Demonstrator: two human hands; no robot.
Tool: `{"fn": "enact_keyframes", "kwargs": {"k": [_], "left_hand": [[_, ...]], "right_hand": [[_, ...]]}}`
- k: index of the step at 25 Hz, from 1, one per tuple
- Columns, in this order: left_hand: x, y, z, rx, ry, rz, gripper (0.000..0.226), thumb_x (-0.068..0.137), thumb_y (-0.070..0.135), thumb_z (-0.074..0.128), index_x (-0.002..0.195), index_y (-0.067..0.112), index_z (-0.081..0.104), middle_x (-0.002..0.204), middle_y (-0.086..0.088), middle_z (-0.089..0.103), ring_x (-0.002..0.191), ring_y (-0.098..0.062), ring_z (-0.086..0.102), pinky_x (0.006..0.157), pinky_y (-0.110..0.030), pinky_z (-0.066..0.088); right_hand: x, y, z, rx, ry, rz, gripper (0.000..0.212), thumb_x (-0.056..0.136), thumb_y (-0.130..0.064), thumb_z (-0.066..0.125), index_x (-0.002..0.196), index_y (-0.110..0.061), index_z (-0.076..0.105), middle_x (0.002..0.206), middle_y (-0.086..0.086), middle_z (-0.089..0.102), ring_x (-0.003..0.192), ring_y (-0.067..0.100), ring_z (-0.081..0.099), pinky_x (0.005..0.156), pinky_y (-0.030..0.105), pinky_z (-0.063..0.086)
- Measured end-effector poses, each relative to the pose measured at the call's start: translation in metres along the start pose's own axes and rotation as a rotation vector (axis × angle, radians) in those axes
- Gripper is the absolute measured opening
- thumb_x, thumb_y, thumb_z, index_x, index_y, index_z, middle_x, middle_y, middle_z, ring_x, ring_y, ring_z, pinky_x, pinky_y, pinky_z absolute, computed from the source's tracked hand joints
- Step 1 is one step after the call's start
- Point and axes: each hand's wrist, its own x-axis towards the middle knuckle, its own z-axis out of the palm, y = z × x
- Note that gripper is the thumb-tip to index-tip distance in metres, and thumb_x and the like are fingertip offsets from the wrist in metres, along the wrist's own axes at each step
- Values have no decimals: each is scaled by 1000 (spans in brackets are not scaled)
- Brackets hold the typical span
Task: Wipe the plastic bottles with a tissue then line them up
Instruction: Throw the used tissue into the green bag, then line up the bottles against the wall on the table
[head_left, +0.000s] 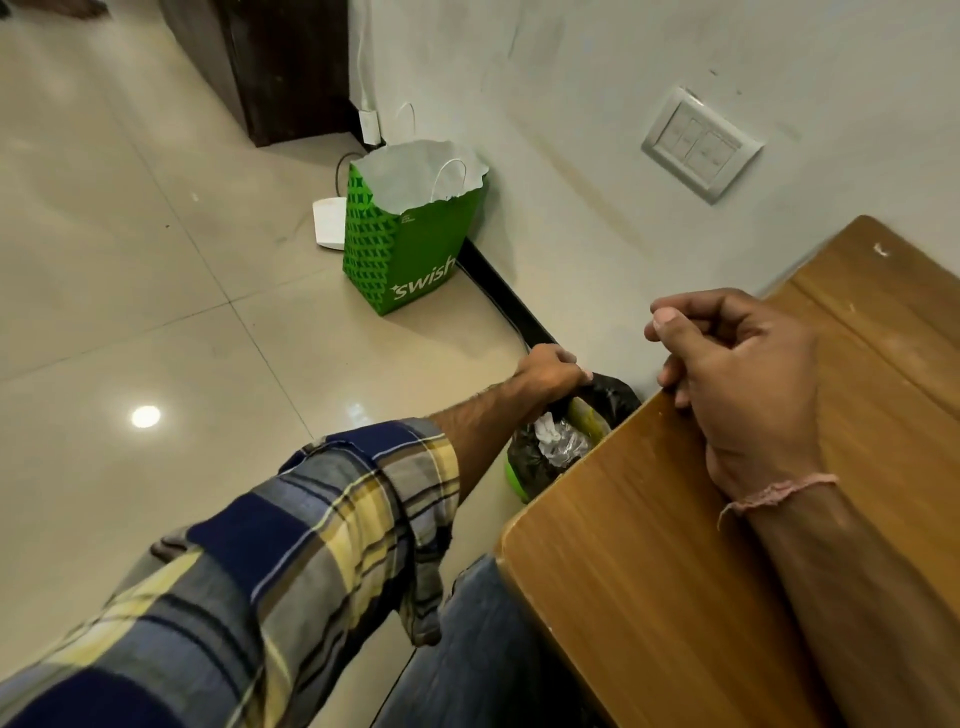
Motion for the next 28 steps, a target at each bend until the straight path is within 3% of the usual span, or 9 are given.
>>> {"fn": "enact_keyframes", "kwargs": {"k": [3,7,10,13,16,20,24,28], "left_hand": [[-22,13,-1,-14,1,56,23,86,20,76,106,11,70,106,-7,70,93,-18,64,71,-28,54],[-62,53,-5,-55,-38,166,12,84,22,75,93,14,71,95,-9,73,87,-22,70,78,-40,63],[-101,96,-16,-16,20,299,12,85,28,75,89,17,71,90,-6,73,85,-24,70,76,-42,63],[-142,124,-22,85,71,448,9,87,29,73,91,21,72,89,1,72,83,-16,67,78,-38,60],[-180,137,-13,250,66,604,9,90,28,70,95,21,72,86,6,69,82,-11,65,69,-28,57],[-222,143,23,369,-24,746,11,91,29,69,95,19,71,86,4,70,83,-14,67,70,-27,58],[-261,143,75,376,-165,750,10,90,30,70,93,21,72,88,3,71,85,-16,68,78,-36,61],[-299,136,127,365,-291,714,8,89,28,71,93,22,72,90,0,72,87,-20,69,78,-41,62]], "right_hand": [[-2,-4,2,8,-1,11,5,91,-19,71,94,-16,74,81,3,73,50,13,61,45,24,44],[-5,-9,-1,24,44,30,7,92,-23,71,93,-17,74,81,2,74,52,10,62,52,22,48],[-9,-10,-5,84,157,63,5,91,-26,72,90,-21,74,81,1,74,62,16,67,58,33,57],[-20,-14,-13,162,266,136,7,88,-29,73,81,-26,73,78,-4,74,70,22,70,66,43,62],[-46,-14,-29,247,341,206,8,88,-27,73,80,-26,73,73,-5,73,58,16,65,59,40,60],[-89,-6,-70,284,372,253,8,89,-28,71,83,-32,74,75,-4,73,60,16,65,56,35,57],[-138,-3,-125,349,461,303,9,90,-23,70,86,-31,74,76,-1,72,59,16,61,54,30,48],[-205,0,-173,406,545,334,9,90,-23,71,92,-31,74,86,1,73,64,15,64,56,29,51]]}}
